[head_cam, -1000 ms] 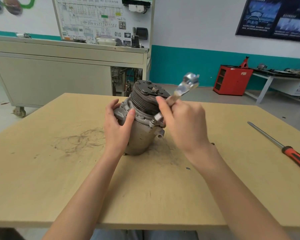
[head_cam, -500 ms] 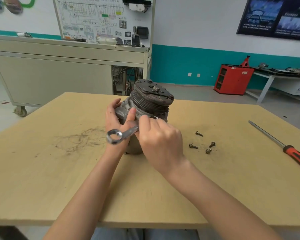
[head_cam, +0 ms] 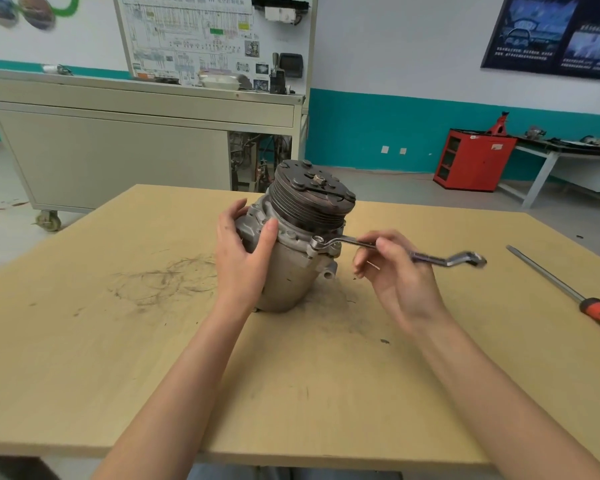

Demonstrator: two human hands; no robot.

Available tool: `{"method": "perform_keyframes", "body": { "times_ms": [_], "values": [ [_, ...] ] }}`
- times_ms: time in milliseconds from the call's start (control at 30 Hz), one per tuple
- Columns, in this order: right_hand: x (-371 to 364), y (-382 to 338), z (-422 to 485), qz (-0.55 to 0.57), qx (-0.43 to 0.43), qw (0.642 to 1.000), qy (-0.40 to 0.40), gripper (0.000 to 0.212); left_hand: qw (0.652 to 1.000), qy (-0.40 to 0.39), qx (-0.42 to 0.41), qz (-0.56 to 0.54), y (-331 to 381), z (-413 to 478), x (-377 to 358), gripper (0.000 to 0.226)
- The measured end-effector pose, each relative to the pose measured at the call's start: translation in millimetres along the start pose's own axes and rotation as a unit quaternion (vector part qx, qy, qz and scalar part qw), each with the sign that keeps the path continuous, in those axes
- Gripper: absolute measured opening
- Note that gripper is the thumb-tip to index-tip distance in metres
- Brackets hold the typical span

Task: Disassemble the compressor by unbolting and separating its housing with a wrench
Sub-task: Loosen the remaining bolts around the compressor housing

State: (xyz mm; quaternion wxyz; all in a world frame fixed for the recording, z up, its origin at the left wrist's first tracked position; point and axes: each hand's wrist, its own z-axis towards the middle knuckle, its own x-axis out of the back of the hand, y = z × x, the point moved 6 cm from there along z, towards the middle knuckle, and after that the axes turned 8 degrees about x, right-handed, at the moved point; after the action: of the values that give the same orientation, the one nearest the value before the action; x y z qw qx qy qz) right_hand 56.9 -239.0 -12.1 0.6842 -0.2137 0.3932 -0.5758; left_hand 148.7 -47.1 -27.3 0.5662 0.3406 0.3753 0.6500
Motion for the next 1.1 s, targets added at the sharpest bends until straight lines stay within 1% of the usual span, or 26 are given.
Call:
{"method": "perform_keyframes", "body": {
  "times_ms": [67, 100, 133, 233, 300, 333, 367, 400, 467, 533, 600, 633, 667, 733, 800, 833, 867, 967, 1000, 1033, 1100],
  "values": [
    [5.3, 9.5, 14.5, 0.083, -0.096, 0.992, -0.028, 0.018, 1.000, 0.000, 0.001, -0.006, 0.1, -0.4, 0.4, 0.050],
    [6.3, 14.9, 20.4, 0.113, -0.133, 0.984, -0.043, 0.016, 1.000, 0.000, 0.002, -0.012, 0.0, -0.5, 0.6, 0.049],
    [6.7, 20.5, 26.1, 0.137, -0.160, 0.976, -0.054, 0.021, 1.000, 0.001, 0.004, -0.018, -0.1, -0.6, 0.7, 0.048],
    [5.1, 32.4, 40.2, 0.183, -0.206, 0.958, -0.081, 0.035, 1.000, 0.001, 0.005, -0.028, -0.5, -1.1, 0.7, 0.047],
    [2.9, 36.7, 46.0, 0.177, -0.217, 0.955, -0.093, 0.034, 1.000, 0.002, 0.003, -0.031, -1.0, -1.0, 1.2, 0.047],
    [4.4, 38.2, 48.0, 0.169, -0.219, 0.957, -0.087, 0.028, 0.999, 0.002, 0.003, -0.032, -1.1, -0.7, 1.3, 0.047],
    [8.3, 37.4, 49.0, 0.151, -0.214, 0.962, -0.079, 0.017, 0.999, 0.002, 0.003, -0.033, -1.3, -0.7, 1.2, 0.048],
    [12.6, 33.5, 49.0, 0.130, -0.205, 0.967, -0.080, 0.014, 0.999, 0.002, 0.002, -0.034, -1.5, -0.8, 0.8, 0.048],
    [19.3, 15.5, 47.6, 0.078, -0.194, 0.973, -0.098, 0.031, 0.999, 0.001, 0.003, -0.035, -1.9, -1.0, 0.3, 0.051],
    [19.1, -12.6, 46.3, 0.007, -0.157, 0.981, -0.116, 0.034, 0.999, 0.000, 0.011, -0.038, -3.3, -0.8, 0.1, 0.053],
    [17.2, -41.1, 46.9, -0.117, -0.078, 0.987, -0.079, 0.036, 0.999, 0.001, 0.014, -0.039, -4.0, -0.5, -0.5, 0.056],
    [13.8, -54.7, 45.9, -0.188, -0.022, 0.981, -0.043, 0.037, 0.999, 0.002, 0.013, -0.038, -4.2, -0.4, -0.7, 0.057],
    [6.9, -67.9, 42.7, -0.249, 0.038, 0.968, -0.004, 0.037, 0.999, 0.003, 0.012, -0.038, -4.2, -0.1, -1.1, 0.058],
    [-10.7, -86.1, 33.8, -0.332, 0.140, 0.932, 0.045, 0.037, 0.999, 0.004, 0.010, -0.039, -4.8, 0.1, -1.5, 0.058],
    [-32.9, -93.3, 24.7, -0.406, 0.214, 0.888, 0.043, 0.039, 0.999, 0.005, 0.008, -0.040, -4.8, -0.3, -1.3, 0.057],
    [-45.1, -93.7, 20.6, -0.454, 0.250, 0.855, 0.030, 0.041, 0.999, 0.005, 0.006, -0.040, -4.5, -0.5, -0.9, 0.056],
    [-58.0, -92.8, 16.3, -0.508, 0.291, 0.811, 0.016, 0.044, 0.999, 0.003, 0.003, -0.039, -4.0, -0.9, -0.8, 0.054],
    [-90.5, -83.1, 0.9, -0.658, 0.397, 0.639, -0.012, 0.046, 0.999, 0.003, -0.004, -0.034, -3.2, -1.4, -1.1, 0.051],
    [-96.9, -79.2, -4.3, -0.686, 0.414, 0.598, -0.018, 0.044, 0.999, 0.003, -0.005, -0.032, -3.0, -1.1, -1.2, 0.051],
    [-101.8, -76.0, -8.9, -0.700, 0.424, 0.575, -0.022, 0.041, 0.999, 0.004, -0.005, -0.032, -3.4, -0.6, -1.0, 0.051],
    [-108.4, -72.7, -16.7, -0.711, 0.442, 0.546, -0.019, 0.038, 0.999, 0.003, -0.005, -0.035, -5.2, 0.6, -0.6, 0.050]
  ]
}}
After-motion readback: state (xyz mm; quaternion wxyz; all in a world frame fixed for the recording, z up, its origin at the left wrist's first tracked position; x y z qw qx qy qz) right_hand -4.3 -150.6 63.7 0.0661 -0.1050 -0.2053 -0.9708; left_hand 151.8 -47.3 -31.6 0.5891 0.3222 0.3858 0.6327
